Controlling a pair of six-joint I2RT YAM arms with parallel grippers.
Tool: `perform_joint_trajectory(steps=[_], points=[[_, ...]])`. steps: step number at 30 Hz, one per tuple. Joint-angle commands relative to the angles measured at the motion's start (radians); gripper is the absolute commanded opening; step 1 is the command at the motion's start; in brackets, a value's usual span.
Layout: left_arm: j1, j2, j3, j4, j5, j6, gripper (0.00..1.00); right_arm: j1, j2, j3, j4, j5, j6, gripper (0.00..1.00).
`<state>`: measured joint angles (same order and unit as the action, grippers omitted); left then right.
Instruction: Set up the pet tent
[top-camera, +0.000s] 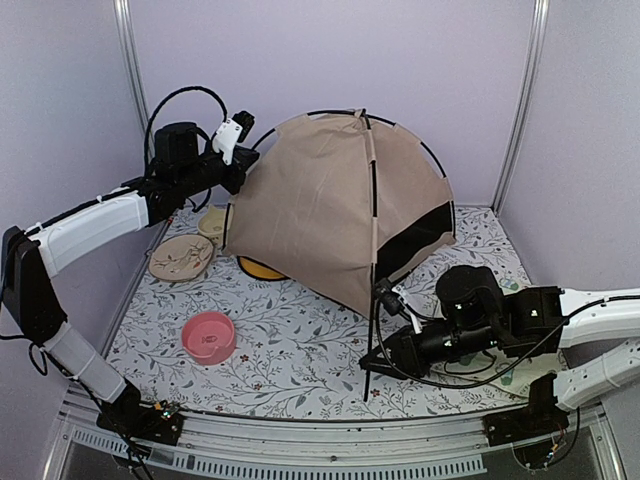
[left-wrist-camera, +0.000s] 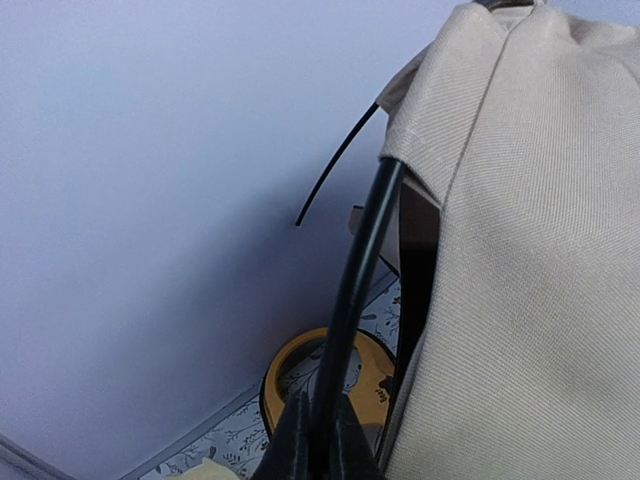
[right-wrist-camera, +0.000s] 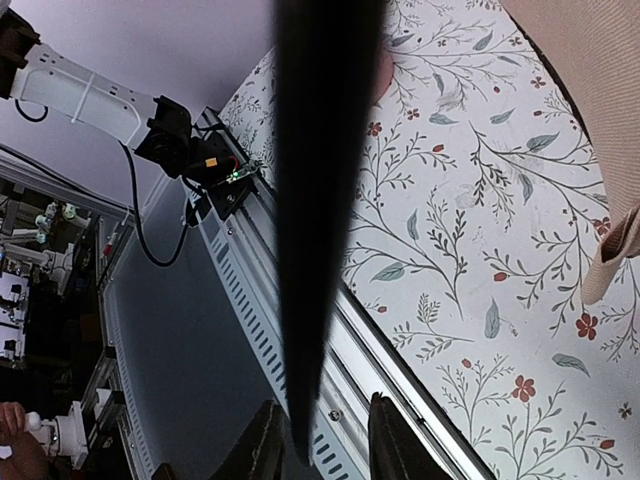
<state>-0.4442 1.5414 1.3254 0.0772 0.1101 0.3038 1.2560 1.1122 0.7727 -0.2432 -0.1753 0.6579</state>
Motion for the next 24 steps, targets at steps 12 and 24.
perform_joint_trajectory(steps=[12,24], points=[[0.015,0.006,0.038,0.073,-0.023,-0.042,0.00,0.005,0.034,0.021,0.064,-0.007,-0.021,0.17],[0.018,0.022,0.061,0.068,-0.034,-0.052,0.00,0.005,0.052,0.045,0.060,0.007,-0.040,0.27]])
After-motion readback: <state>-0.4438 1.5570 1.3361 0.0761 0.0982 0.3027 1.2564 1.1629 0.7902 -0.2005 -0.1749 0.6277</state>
